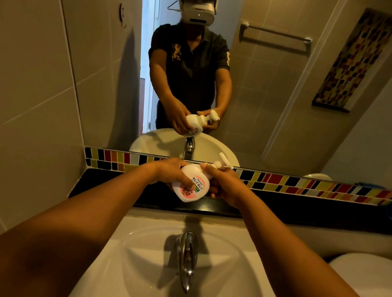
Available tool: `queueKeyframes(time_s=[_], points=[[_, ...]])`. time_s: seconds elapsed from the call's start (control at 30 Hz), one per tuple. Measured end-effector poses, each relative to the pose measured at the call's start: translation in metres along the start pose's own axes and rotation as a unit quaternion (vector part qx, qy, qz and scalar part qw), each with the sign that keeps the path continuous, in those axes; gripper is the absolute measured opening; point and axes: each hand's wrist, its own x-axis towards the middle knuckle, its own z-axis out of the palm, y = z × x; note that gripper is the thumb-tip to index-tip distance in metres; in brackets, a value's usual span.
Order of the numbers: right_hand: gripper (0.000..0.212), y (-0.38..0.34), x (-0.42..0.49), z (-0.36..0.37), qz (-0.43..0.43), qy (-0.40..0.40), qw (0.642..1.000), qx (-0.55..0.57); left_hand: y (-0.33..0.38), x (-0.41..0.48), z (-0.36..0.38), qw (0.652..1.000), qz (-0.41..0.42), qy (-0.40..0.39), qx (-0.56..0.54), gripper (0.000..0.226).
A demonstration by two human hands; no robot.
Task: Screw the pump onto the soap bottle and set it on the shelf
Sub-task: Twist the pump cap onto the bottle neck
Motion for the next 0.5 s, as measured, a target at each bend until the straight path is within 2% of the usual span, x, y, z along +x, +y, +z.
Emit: queueKeyframes(time_s=[0.07,0.2,0.37,0.5], points=[[0.058,0.0006,-0.0006,-0.0001,0.004,-0.005,1.0,-0.013,-0.0014,-0.0005,0.0022,1.0,-0.003,0.003,-0.003,0.043],[0.037,0.0033,-0.0032,-0.0076,0.015,-0.045,0.999,0.024,-0.0041,-0.0024,0.0009,1.0,-0.008,0.004,-0.012,0.048],[0.044,0.0038,-0.0029,-0.0001,-0.004,0.01,1.0,-0.015,-0.0002,-0.0009,0.0052,1.0,-0.002,0.001,-0.014,0.046],[0.046,0.0059,-0.0055,-0.0074,0.003,-0.043,0.999,0.001,-0.0026,-0.0023,0.0029,1.0,-0.002,0.001,-0.014,0.049]])
